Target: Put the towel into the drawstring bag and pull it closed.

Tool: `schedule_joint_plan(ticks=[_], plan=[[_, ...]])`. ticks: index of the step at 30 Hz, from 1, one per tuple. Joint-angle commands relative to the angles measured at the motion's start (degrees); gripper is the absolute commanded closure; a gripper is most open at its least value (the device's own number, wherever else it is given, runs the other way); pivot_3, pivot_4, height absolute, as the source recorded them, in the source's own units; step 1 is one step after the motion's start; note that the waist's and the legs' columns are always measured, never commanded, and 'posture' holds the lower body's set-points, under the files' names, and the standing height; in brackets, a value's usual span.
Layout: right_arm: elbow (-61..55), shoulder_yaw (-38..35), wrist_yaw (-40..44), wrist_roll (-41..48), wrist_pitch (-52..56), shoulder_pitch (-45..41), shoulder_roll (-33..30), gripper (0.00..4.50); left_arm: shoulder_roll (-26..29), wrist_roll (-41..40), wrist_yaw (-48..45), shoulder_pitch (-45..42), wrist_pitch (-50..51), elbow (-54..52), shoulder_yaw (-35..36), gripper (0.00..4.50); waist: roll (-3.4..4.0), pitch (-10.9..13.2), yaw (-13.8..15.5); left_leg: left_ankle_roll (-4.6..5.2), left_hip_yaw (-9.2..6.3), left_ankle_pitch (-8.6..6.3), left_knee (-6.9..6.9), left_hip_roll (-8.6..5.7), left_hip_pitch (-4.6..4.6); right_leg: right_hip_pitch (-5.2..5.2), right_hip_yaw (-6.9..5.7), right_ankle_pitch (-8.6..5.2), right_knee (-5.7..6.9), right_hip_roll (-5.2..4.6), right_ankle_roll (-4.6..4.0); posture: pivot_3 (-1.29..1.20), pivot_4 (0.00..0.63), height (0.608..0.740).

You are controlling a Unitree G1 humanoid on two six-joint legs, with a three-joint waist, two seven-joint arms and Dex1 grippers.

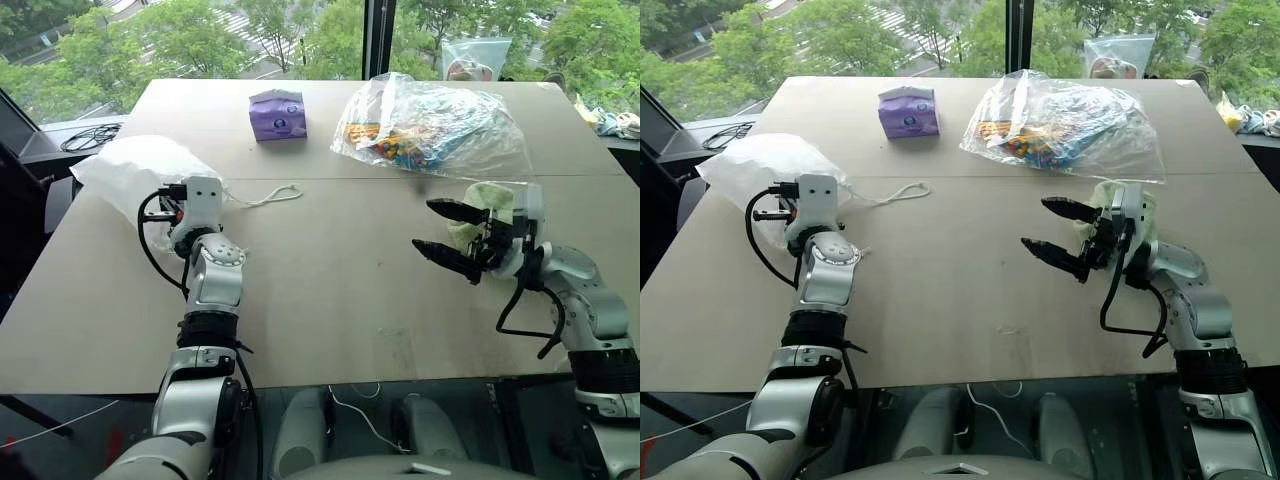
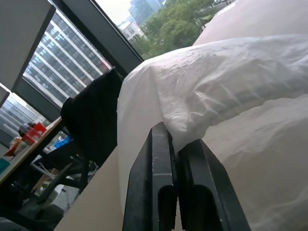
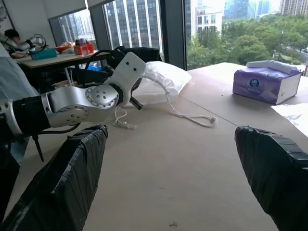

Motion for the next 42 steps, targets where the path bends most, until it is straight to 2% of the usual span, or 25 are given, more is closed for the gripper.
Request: schedule_joint_plan(ticks=[1,7,9,12,15,18,20,28,33,37,42], plan=[[-3.4,-1.9,-0.6,1.6,1.1,-0.3,-0.9,0.00,-0.8,-1.0,-2.1,-2.7,2.3,-3.5,-0.4,4.40,0.00,0.0,0.0,0.00,-0.01,0.00,0.04,0.00,-0.05,0.00,-0.03,0.00,0.00,0.00,0.00,0.00,0.150,0.740],[-1.5,-2.9,-2.3,-2.1,-1.7,-0.5,-2.6,0.00,-4.7,-5.0,-7.6,-5.6,11.0,-7.2,0.4,4.40,-0.01,0.0,0.0,0.02,-0.08,0.01,0.11,-0.01,-0.18,-0.03,-0.11,0.00,-0.01,0.02,0.00,0.00,0.150,0.740],[1.9,-3.4,-4.7,-7.6,-7.2,-0.8,-3.4,0.00,-5.5,-5.2,-8.3,-6.3,13.0,-8.8,0.0,4.40,-0.01,0.0,0.0,0.02,-0.12,0.01,0.21,-0.01,-0.26,-0.03,-0.21,0.00,-0.02,0.03,0.01,0.00,0.150,0.740],[5.8,-4.8,-10.6,-14.8,-14.2,-1.2,-4.0,0.00,-6.3,-5.2,-9.7,-8.0,16.5,-10.8,-1.0,4.40,-0.02,0.0,0.0,0.02,-0.12,0.01,0.23,-0.03,-0.27,-0.04,-0.22,0.00,-0.01,0.04,0.02,0.00,0.150,0.740],[10.2,-6.6,-21.1,-22.7,-16.7,-2.6,-4.5,0.00,-6.4,-4.6,-10.1,-9.2,18.1,-12.1,-2.1,4.40,-0.02,0.0,-0.1,0.01,-0.14,0.02,0.23,-0.03,-0.28,-0.04,-0.21,0.00,-0.01,0.06,0.02,0.00,0.150,0.740],[13.0,-5.8,-23.6,-26.6,-17.7,-2.5,-5.8,0.00,-6.1,-4.1,-10.9,-10.1,21.4,-13.1,-3.2,4.40,-0.02,0.0,-0.1,-0.01,-0.12,0.04,0.23,-0.03,-0.28,-0.04,-0.21,0.00,0.00,0.05,0.03,0.00,0.150,0.740],[13.8,-4.9,-25.2,-28.5,-17.3,-1.9,-5.8,0.00,-6.0,-4.0,-11.4,-10.6,22.8,-13.8,-3.8,4.40,-0.02,0.0,-0.2,-0.02,-0.13,0.04,0.23,-0.03,-0.27,-0.04,-0.21,0.00,0.00,0.07,0.03,0.00,0.150,0.740],[11.9,0.3,-19.6,-31.7,-16.2,2.6,-8.4,0.00,-5.3,-3.9,-12.5,-10.7,24.9,-15.6,-4.3,4.40,-0.02,0.0,-0.2,-0.06,-0.14,0.07,0.23,-0.03,-0.28,-0.04,-0.19,0.00,0.00,0.08,0.04,0.00,0.150,0.740],[20.8,2.2,-31.2,-43.2,-21.4,-1.6,-9.3,0.00,-5.1,-3.9,-12.7,-9.9,25.1,-16.4,-4.5,4.40,-0.02,0.0,-0.3,-0.02,-0.14,0.04,0.27,-0.03,-0.28,-0.04,-0.19,0.00,0.01,0.08,0.04,0.00,0.150,0.740],[28.0,2.1,-38.9,-47.4,-20.4,-6.5,-8.5,0.00,-5.0,-3.9,-12.9,-9.7,25.1,-16.8,-4.8,4.40,-0.02,0.0,-0.3,-0.25,-0.13,0.19,0.28,-0.02,-0.27,-0.04,-0.18,0.01,0.02,0.08,0.05,0.00,0.150,0.740],[32.9,1.1,-37.6,-43.7,-11.8,-10.7,-5.1,0.00,-4.9,-3.9,-13.2,-9.7,24.9,-16.8,-4.9,4.40,-0.02,0.0,-0.2,-0.28,-0.14,0.21,0.24,-0.02,-0.27,-0.03,-0.19,0.01,0.01,0.09,0.05,0.00,0.150,0.740]])
